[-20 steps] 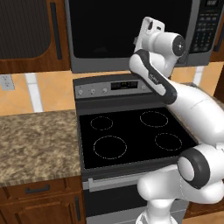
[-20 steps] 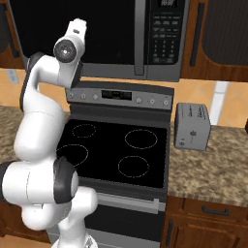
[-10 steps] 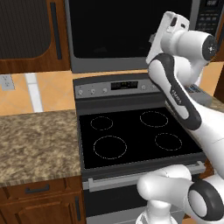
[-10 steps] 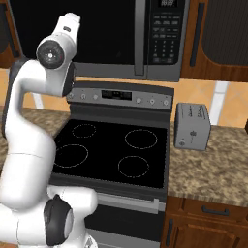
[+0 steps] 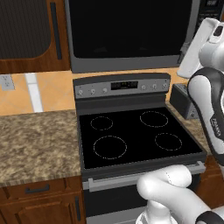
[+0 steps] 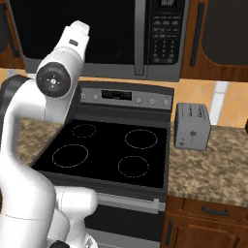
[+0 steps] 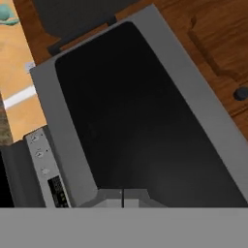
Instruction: Open the microwave, place the bowl with waffle inside the microwave, then close the microwave door and turn it on.
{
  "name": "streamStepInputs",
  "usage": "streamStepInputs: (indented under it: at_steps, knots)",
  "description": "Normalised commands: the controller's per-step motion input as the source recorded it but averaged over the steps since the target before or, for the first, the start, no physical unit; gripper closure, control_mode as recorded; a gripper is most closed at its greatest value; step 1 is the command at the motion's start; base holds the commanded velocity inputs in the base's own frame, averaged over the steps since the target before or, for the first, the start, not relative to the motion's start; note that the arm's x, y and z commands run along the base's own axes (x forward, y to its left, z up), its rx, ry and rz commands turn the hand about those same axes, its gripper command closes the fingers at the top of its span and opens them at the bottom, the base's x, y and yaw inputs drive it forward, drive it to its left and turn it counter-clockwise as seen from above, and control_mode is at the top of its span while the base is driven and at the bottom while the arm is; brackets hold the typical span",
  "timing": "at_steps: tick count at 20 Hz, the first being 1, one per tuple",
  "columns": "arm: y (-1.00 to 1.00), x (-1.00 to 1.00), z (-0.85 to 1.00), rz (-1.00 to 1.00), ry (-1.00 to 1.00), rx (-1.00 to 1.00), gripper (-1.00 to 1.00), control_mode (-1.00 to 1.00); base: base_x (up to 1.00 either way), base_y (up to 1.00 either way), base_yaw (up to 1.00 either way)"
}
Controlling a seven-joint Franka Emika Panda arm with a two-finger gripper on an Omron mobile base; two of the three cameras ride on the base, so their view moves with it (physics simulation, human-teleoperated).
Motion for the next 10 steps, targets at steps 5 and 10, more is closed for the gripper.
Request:
streamStepInputs:
  at_steps: [5,10]
  knots:
    - [-0.25,-0.98,0.1,-0.01,0.12,0.15,1.0,-1.0,0.0,0.0,0.0]
    - [-0.36,-0.55,0.01,-0.1,0.28,0.24,1.0,-1.0,0.0,0.0,0.0]
